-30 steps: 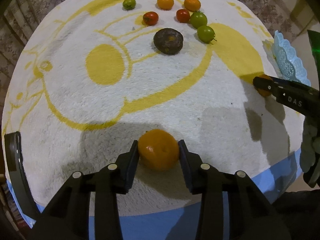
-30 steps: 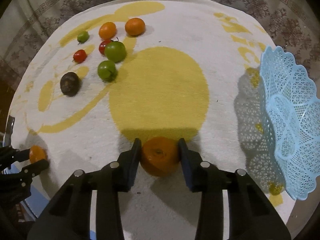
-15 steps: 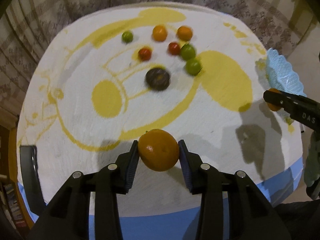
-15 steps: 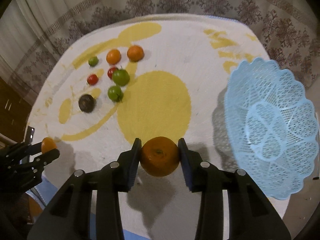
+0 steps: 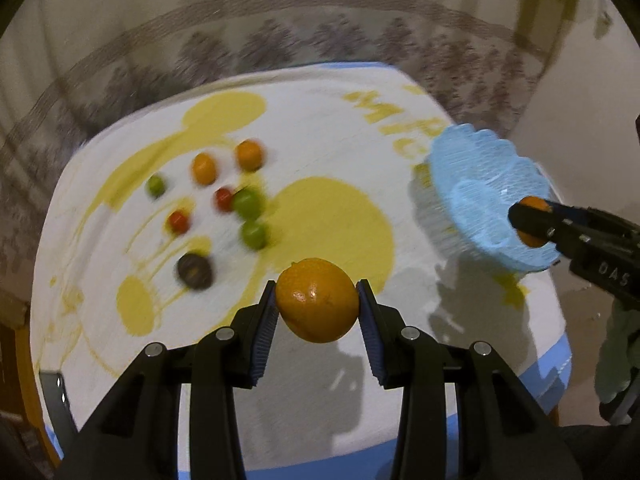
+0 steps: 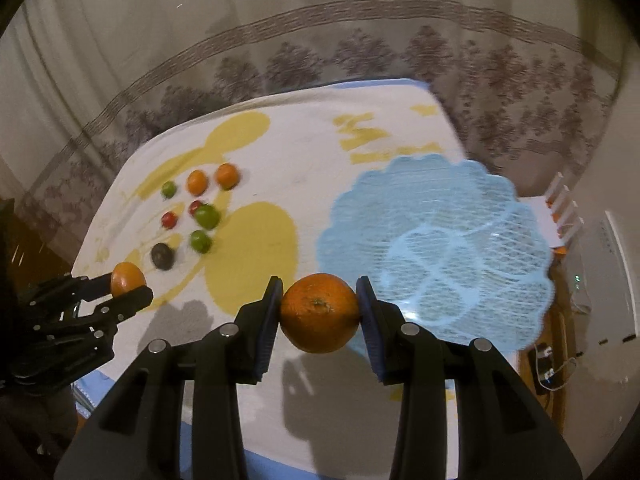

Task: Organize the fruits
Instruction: 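Carry both oranges into the blue basket and open both tools, then withdraw both open tools from the basket back over the fruit, then grasp the dark brown fruit with the left tool while the right tool grasps a green tomato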

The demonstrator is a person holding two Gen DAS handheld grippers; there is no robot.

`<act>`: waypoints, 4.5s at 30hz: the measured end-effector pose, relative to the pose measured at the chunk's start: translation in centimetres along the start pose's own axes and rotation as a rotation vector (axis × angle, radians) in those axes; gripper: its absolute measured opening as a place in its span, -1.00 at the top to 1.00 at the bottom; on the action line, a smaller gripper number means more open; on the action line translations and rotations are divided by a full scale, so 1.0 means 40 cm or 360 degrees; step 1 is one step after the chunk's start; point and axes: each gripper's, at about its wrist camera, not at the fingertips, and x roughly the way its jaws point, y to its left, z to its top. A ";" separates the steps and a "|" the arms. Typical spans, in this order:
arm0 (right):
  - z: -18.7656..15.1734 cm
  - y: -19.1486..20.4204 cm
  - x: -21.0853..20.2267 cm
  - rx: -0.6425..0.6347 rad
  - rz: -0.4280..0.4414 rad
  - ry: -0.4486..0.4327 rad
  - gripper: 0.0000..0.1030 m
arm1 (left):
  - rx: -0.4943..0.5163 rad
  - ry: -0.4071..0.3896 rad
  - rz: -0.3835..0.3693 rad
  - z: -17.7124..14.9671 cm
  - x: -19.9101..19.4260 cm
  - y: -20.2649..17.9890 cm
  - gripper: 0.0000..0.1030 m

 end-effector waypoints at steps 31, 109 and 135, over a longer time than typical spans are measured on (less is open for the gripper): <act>-0.009 -0.264 0.042 0.0267 -0.0119 0.0115 0.02 | 0.0239 0.0106 -0.0260 0.156 0.157 -0.329 -0.06; 0.015 0.217 0.125 0.0157 -0.0061 0.0062 -0.63 | -0.0256 0.0079 0.0127 -0.010 -0.002 0.295 -0.53; 0.015 0.272 0.217 0.0145 -0.0181 0.0174 -0.63 | -0.0221 0.0281 0.0020 0.006 0.262 0.383 -0.47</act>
